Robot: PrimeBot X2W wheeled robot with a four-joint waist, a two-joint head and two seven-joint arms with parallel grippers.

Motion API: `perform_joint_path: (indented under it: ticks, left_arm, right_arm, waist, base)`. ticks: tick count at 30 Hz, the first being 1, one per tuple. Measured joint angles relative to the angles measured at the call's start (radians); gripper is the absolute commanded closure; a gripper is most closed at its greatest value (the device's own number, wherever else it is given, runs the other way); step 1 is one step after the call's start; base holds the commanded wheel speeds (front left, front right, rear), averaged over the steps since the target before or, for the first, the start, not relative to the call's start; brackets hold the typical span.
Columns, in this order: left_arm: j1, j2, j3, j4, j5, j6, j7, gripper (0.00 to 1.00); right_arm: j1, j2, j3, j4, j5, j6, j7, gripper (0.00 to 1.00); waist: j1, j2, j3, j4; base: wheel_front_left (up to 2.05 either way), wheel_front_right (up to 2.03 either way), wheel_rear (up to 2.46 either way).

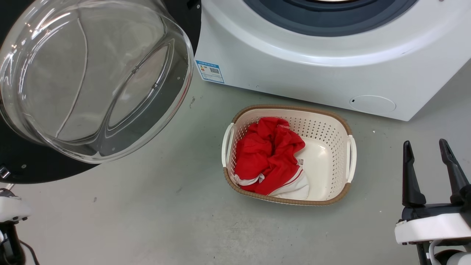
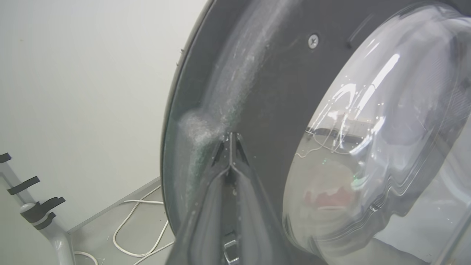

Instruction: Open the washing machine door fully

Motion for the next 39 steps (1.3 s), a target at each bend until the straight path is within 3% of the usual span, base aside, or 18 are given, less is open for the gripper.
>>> perform_joint_path:
  ticks: [8,15,25,30,39]
  left_arm:
    - [0.016,-0.027,0.032,0.004,0.063,-0.028,0.0,1.0]
    - [0.12,-0.102,0.001,-0.101,0.119,-0.036,0.0,1.0]
    - [0.211,-0.204,-0.161,-0.196,0.168,-0.075,0.001,1.0]
    - [0.193,-0.222,-0.256,-0.145,0.187,-0.119,0.007,1.0]
    - [0.099,-0.231,-0.348,-0.029,0.228,-0.148,0.004,1.0]
  right_arm:
    - [0.001,0.0,0.013,0.045,0.013,0.0,-0.016,0.0]
    - [0.021,0.0,0.021,0.086,0.044,0.0,-0.034,0.0]
    - [0.022,0.0,0.023,0.12,0.053,0.0,-0.061,0.0]
    - [0.022,0.0,0.031,0.129,0.05,0.0,-0.068,0.0]
    - [0.02,0.0,0.041,0.141,0.036,0.0,-0.072,0.0]
  waist:
    - [0.0,0.0,-0.045,-0.017]
    - [-0.0001,0.0,-0.11,-0.041]
    - [-0.0001,0.0,-0.176,-0.107]
    - [-0.0001,0.0,-0.192,-0.162]
    - [-0.0001,0.0,-0.218,-0.27]
  base:
    - [0.0,0.0,0.0]
    - [0.0,0.0,0.0]
    - [0.0,0.0,0.0]
    - [0.0,0.0,0.0]
    - [0.0,0.0,0.0]
